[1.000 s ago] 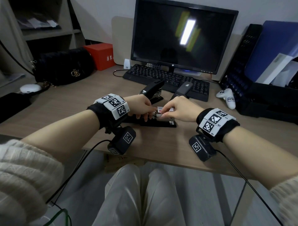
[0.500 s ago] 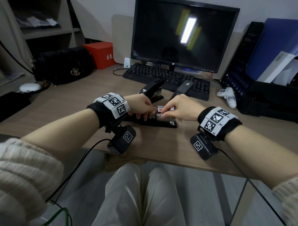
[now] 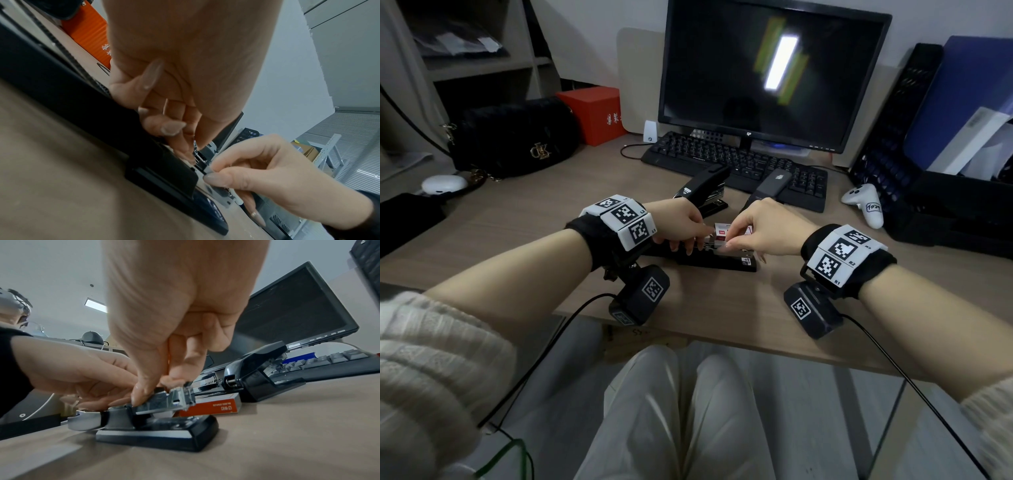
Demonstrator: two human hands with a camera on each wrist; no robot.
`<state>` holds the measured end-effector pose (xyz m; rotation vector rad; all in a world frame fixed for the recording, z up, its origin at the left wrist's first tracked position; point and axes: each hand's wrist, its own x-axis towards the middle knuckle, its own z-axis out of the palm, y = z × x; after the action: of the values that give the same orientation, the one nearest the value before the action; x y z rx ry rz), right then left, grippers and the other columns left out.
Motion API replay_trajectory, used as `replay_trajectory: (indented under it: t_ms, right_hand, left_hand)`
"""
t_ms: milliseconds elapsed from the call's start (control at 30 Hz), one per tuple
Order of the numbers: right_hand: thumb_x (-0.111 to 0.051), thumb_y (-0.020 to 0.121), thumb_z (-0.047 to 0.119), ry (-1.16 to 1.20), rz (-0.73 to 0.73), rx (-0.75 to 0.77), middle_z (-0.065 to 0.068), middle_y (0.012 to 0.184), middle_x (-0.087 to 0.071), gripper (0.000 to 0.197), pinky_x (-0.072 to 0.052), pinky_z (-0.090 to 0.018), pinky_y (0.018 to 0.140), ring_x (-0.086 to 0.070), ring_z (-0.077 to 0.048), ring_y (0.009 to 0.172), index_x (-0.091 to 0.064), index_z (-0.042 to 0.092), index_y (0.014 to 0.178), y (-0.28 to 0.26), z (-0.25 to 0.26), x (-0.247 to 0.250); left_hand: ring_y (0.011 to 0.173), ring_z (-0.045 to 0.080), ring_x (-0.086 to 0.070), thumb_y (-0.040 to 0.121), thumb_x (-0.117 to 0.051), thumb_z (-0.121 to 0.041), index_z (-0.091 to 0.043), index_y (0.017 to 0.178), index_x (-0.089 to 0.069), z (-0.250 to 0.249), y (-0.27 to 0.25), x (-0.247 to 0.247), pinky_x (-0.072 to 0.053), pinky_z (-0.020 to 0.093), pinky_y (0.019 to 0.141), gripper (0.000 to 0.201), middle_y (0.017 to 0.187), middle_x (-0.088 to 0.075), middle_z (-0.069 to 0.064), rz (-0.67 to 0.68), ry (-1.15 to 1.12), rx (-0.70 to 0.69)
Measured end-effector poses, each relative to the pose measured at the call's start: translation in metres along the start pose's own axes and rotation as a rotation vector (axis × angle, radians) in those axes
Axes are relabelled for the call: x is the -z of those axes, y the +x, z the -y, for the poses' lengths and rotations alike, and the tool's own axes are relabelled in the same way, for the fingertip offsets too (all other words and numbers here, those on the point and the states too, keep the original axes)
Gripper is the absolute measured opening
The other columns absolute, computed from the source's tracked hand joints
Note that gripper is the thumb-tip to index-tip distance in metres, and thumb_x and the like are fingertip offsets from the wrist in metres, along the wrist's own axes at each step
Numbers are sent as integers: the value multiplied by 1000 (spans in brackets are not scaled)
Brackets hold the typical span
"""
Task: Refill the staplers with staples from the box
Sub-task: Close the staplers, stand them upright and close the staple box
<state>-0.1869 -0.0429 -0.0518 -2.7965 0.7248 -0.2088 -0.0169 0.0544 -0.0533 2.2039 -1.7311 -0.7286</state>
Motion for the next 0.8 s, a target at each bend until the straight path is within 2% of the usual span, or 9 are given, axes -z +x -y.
replay_trajectory:
  t_ms: [67, 133, 167, 300, 367, 433, 600, 800]
  right_hand:
    - [-73, 77, 46, 7, 7, 3, 12, 75, -70, 15, -54, -37, 76, -60, -1, 61, -77, 31, 80, -2, 1, 2]
    - [-74, 78, 43, 30, 23, 6, 9, 76, -71, 11, -56, -35, 74, -59, 10, 57, -74, 32, 76, -4, 3, 4]
    - [-74, 78, 42, 31, 29, 6, 8, 76, -72, 10, -56, -35, 74, -59, 12, 54, -73, 33, 74, -4, 4, 5]
    - [-74, 78, 40, 11, 43, -15, 8, 72, -72, 13, -56, -35, 76, -62, -1, 45, -69, 36, 67, -3, 4, 5]
    - [-74, 77, 41, 1, 41, -22, 12, 69, -71, 16, -56, -35, 77, -61, 0, 44, -67, 37, 63, -2, 5, 5]
    - [-75, 77, 42, -3, 42, -26, 14, 67, -68, 19, -56, -36, 76, -60, 4, 48, -66, 39, 61, -1, 6, 5]
    - [-73, 67, 55, 15, 38, -38, 13, 68, -70, 18, -54, -40, 78, -63, -6, 71, -68, 38, 63, 2, 3, 1]
    - [-76, 66, 52, 69, 41, 1, 18, 78, -70, 17, -53, -41, 83, -65, -7, 83, -73, 37, 74, 4, 5, 1]
  left_hand:
    - [44, 10, -50, 99, -45, -45, -17, 76, -63, 0, 0, 0, -34, 21, 45, 40, 61, -65, -6, 6, -3, 1]
    - [44, 9, -50, 99, -45, -45, -17, 77, -64, 0, 0, 0, -33, 21, 44, 40, 61, -65, -6, 10, -6, 2]
    - [44, 9, -50, 99, -46, -45, -17, 77, -64, 0, 0, 0, -33, 21, 44, 40, 61, -65, -6, 11, -9, 2]
    - [45, 10, -50, 99, -46, -45, -16, 78, -64, 0, 0, 1, -34, 22, 46, 39, 62, -65, -6, 13, -11, 2]
    - [45, 10, -50, 99, -46, -45, -16, 79, -64, 0, 0, 0, -34, 22, 46, 39, 63, -65, -5, 12, -11, 2]
    - [45, 10, -50, 99, -46, -45, -16, 80, -64, 0, 0, 0, -34, 22, 46, 39, 62, -65, -5, 12, -10, 1]
    - [44, 9, -50, 99, -46, -45, -16, 80, -64, 0, -1, 1, -34, 22, 45, 39, 62, -65, -5, 12, -16, -2]
    - [46, 11, -51, 99, -47, -43, -17, 75, -63, 0, -2, 1, -34, 21, 45, 39, 60, -66, -6, 21, -28, -18]
